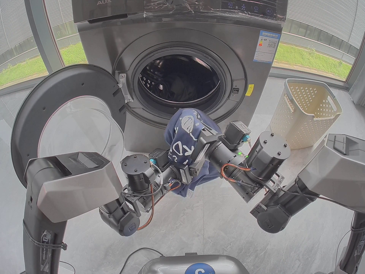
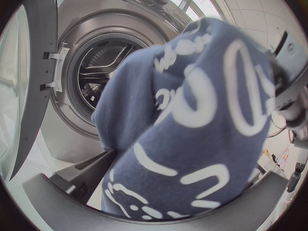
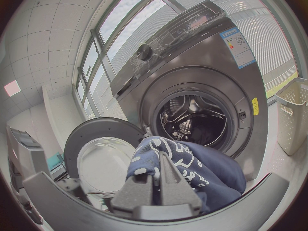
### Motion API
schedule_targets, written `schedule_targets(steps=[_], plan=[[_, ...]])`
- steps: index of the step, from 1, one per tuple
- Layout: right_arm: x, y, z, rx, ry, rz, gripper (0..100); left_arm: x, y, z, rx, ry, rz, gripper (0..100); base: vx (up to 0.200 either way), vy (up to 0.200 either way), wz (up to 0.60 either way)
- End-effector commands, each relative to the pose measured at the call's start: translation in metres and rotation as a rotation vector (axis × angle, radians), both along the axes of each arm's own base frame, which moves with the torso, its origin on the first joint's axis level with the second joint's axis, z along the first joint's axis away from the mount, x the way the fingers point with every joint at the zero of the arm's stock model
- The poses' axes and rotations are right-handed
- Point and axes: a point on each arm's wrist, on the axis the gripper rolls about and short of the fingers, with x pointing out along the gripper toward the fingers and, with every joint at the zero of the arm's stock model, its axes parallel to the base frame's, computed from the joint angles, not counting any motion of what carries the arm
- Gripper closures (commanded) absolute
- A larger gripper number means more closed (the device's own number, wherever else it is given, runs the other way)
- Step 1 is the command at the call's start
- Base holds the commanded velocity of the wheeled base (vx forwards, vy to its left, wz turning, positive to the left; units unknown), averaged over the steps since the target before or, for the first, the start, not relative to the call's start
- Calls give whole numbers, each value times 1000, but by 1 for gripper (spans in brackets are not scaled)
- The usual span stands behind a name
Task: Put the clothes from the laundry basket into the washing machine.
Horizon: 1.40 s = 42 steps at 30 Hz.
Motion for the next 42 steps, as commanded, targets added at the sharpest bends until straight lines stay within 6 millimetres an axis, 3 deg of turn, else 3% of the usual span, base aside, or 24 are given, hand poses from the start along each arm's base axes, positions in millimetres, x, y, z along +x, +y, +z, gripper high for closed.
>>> schedule_targets(steps=[1,16,22,23,35,38,42], plan=[[-15,3,13,28,-27,32,100,9,-3,-16,9,13,9,0,0,0,0],[-24,9,13,30,-19,59,100,13,-8,-24,11,15,3,0,0,0,0],[-28,12,9,27,-1,74,100,24,-16,-23,-15,-25,4,0,0,0,0],[-28,12,8,26,1,74,100,25,-17,-24,-16,-26,4,100,0,0,0],[-28,8,13,42,-1,70,100,35,-18,-25,-46,-39,41,100,0,0,0],[-27,1,20,53,-10,57,100,40,-11,-23,-48,-41,61,100,0,0,0],[-11,-23,19,48,-3,-22,100,46,4,-11,-65,-58,118,100,0,0,0]])
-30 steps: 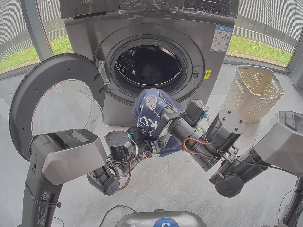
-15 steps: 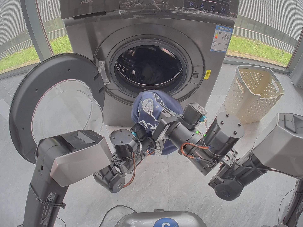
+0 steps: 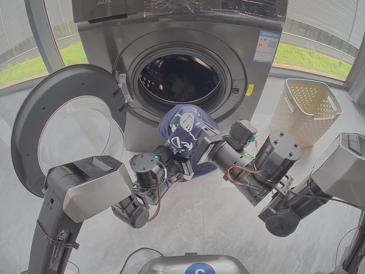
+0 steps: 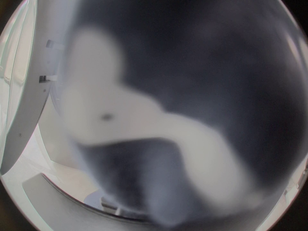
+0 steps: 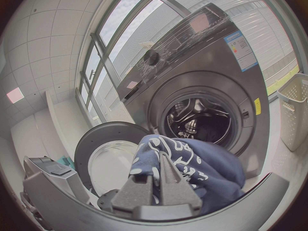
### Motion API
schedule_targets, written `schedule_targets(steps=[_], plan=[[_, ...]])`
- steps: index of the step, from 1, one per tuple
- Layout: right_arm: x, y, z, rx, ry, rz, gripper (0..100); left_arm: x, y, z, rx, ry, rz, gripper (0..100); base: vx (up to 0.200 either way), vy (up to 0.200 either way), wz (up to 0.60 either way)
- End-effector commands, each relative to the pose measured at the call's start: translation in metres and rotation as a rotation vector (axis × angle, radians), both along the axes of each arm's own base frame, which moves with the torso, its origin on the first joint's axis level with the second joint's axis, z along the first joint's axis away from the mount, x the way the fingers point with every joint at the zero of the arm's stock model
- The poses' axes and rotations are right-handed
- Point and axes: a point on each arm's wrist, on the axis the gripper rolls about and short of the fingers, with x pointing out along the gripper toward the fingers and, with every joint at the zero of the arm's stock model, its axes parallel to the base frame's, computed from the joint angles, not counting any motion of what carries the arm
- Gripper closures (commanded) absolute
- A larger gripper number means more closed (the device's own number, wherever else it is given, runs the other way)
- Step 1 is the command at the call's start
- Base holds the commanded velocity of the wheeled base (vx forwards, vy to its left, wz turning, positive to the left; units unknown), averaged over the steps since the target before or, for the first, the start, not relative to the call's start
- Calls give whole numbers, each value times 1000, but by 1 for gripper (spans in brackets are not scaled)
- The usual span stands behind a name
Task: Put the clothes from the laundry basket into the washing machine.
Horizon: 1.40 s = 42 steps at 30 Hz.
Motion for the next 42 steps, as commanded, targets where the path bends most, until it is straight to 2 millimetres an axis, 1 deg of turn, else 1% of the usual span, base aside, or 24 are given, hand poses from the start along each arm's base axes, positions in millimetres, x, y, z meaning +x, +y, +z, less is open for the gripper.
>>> schedule_targets(steps=[1,5,8,9,10,14,17,19,24,25,26,28,30,32,33,34,36,38,39,41,42], plan=[[16,-26,2,11,-7,-79,100,5,14,16,-24,-18,55,100,0,0,0],[38,-47,-16,-10,46,-157,100,-1,21,36,-46,-35,66,100,0,0,0],[51,-56,-32,-33,76,-195,100,-8,25,46,-48,-36,62,100,0,0,0],[51,-56,-32,-33,76,-195,100,-8,25,46,-48,-36,62,100,0,0,0],[55,-57,-39,-41,94,-202,100,-13,26,54,-53,-43,59,100,0,0,0],[55,-54,-47,-53,114,-195,100,-19,27,64,-61,-55,56,100,0,0,0],[54,-53,-49,-58,120,-192,100,-22,29,68,-65,-58,55,100,0,0,0],[53,-53,-52,-65,128,-189,100,-26,31,74,-71,-63,60,100,0,0,0],[49,-55,-54,-86,131,-187,100,-34,37,77,-66,-47,62,100,0,0,0],[49,-56,-53,-91,130,-189,0,-35,38,77,-62,-42,64,100,0,0,0],[43,-59,-56,-118,141,-183,0,-40,42,76,-51,-29,66,100,0,0,0],[26,-66,-59,-174,162,-137,0,-49,48,80,-44,-21,68,100,0,0,0],[3,-72,-66,-252,191,-47,0,-59,54,86,-40,-14,67,100,0,0,0],[-22,-83,-75,-341,229,33,0,-71,61,93,-36,-15,64,100,0,0,0],[-24,-84,-76,-349,231,39,0,-71,61,94,-35,-14,63,100,0,0,0],[-47,-95,-81,-440,234,116,0,-86,69,98,-20,-8,60,100,0,0,0],[-64,-103,-82,-491,227,180,0,-101,77,104,-4,-6,57,100,0,0,0],[-73,-104,-78,-493,218,207,0,-116,85,105,15,6,51,100,0,0,0],[-74,-104,-77,-491,214,208,0,-119,87,105,19,9,49,100,0,0,0],[-73,-106,-73,-480,201,196,0,-137,97,105,37,30,31,100,0,0,0],[-73,-107,-72,-478,199,192,0,-143,100,107,37,30,22,100,0,0,0]])
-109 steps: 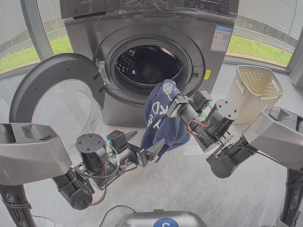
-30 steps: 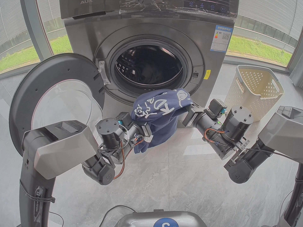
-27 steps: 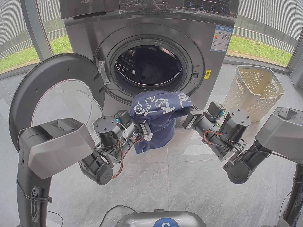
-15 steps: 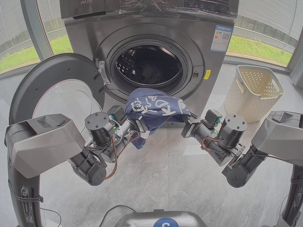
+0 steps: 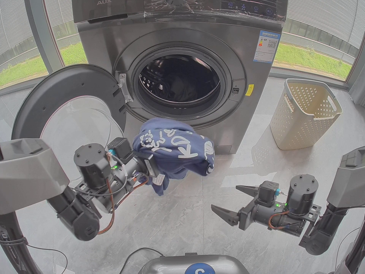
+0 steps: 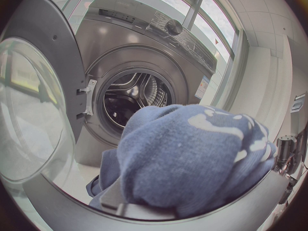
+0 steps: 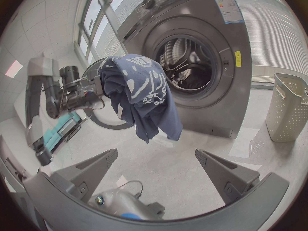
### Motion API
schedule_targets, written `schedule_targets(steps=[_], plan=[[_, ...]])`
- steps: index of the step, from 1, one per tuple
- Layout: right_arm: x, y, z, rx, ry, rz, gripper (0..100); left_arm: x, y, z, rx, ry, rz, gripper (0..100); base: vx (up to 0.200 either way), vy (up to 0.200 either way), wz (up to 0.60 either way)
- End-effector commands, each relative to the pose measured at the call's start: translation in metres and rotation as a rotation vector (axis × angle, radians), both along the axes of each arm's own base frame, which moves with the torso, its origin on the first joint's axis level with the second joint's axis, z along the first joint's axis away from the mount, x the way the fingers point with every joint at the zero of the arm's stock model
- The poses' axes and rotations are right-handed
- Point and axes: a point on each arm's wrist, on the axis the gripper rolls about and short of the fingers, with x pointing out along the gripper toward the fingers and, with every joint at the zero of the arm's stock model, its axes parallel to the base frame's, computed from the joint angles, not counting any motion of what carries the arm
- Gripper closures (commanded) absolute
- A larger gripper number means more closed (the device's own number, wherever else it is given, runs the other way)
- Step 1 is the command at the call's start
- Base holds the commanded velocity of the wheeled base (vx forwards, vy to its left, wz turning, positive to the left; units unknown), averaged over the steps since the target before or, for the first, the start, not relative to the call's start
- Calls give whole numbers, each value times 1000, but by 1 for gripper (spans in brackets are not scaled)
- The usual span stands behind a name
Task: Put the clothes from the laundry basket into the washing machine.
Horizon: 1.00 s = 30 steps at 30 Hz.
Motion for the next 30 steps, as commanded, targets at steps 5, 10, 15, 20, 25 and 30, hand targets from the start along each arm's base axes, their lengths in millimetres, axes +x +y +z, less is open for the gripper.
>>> schedule_targets(steps=[5,10,15,20,25,30], plan=[[-16,-30,23,3,-71,14,0,-69,44,20,68,1,-113,100,0,0,0],[-7,-31,21,8,-69,-13,0,-71,46,19,125,-29,-136,100,0,0,0],[0,-29,21,52,-44,-95,0,-75,45,16,134,-12,-154,100,0,0,0],[10,-25,31,103,-77,-157,0,-76,47,12,143,4,-152,100,40,0,0],[7,-25,29,95,-68,-152,0,-77,47,9,150,17,-153,100,200,0,0],[11,-25,28,100,-70,-160,0,-80,48,7,154,25,-157,100,200,0,0]])
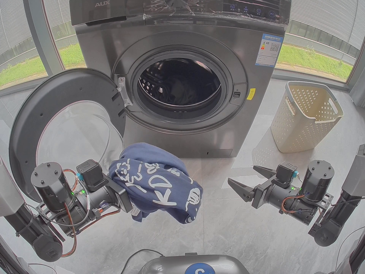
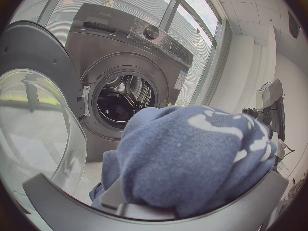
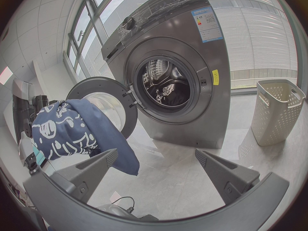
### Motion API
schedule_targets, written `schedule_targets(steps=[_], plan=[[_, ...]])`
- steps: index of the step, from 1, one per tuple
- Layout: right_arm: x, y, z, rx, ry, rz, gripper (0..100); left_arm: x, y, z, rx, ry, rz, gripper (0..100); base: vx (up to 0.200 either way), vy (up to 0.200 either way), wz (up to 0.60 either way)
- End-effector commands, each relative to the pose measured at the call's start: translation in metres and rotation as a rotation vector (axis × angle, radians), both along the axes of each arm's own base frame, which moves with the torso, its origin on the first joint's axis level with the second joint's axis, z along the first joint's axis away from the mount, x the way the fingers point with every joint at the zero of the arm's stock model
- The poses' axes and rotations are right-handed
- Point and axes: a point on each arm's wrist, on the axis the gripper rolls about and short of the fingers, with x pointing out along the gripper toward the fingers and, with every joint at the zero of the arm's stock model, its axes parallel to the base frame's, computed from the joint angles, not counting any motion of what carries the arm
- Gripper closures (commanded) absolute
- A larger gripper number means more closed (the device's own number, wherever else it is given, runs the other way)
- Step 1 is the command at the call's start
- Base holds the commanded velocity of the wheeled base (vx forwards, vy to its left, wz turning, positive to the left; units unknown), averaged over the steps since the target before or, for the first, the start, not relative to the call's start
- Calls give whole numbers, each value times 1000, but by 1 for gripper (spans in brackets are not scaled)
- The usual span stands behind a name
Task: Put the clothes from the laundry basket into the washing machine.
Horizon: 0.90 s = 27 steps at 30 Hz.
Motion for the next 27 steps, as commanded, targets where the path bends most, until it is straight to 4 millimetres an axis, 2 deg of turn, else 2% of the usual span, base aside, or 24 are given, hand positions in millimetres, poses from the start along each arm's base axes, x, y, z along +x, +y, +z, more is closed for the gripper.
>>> schedule_targets(steps=[1,10,22,27], plan=[[2,1,-1,6,-8,-1,0,-1,0,-1,3,5,-2,100,200,0,0],[-3,5,0,4,-7,10,0,-1,-3,-5,9,22,-14,100,200,0,0],[-6,9,-2,-1,1,27,0,-2,-4,-5,12,18,-17,100,0,0,0],[-7,10,-2,-1,1,31,0,-1,-4,-5,11,20,-17,100,200,0,0]])
